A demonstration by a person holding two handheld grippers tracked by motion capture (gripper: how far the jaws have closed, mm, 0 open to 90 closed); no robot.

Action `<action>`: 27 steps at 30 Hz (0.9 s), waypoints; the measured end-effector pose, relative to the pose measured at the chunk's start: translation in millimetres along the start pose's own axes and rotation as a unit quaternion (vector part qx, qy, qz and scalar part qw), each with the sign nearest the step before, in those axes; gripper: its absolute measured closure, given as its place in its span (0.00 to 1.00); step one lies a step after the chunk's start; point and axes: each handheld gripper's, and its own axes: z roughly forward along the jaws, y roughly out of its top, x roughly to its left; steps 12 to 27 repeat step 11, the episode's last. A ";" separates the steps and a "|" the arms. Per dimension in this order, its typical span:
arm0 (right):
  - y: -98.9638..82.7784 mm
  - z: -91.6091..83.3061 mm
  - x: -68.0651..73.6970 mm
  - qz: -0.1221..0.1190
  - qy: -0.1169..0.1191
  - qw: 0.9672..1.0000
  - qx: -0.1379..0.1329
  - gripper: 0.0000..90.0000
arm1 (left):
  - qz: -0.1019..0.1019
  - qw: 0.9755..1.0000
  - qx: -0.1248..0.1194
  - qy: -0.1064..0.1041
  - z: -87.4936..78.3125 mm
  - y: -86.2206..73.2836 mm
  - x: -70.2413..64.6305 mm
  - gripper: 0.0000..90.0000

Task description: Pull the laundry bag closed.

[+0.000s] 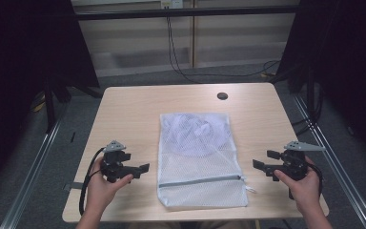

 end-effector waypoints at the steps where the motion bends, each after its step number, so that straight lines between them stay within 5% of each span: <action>1: -0.1 0.1 -0.1 0.001 0.000 1.000 0.002 0.17 | 0.000 1.000 0.000 -0.002 0.0 0.0 0.5 0.08; 27: 0.9 -0.4 -2.3 -0.009 -0.008 1.000 0.001 0.17 | 0.003 1.000 0.000 0.000 1.0 -0.4 1.2 0.08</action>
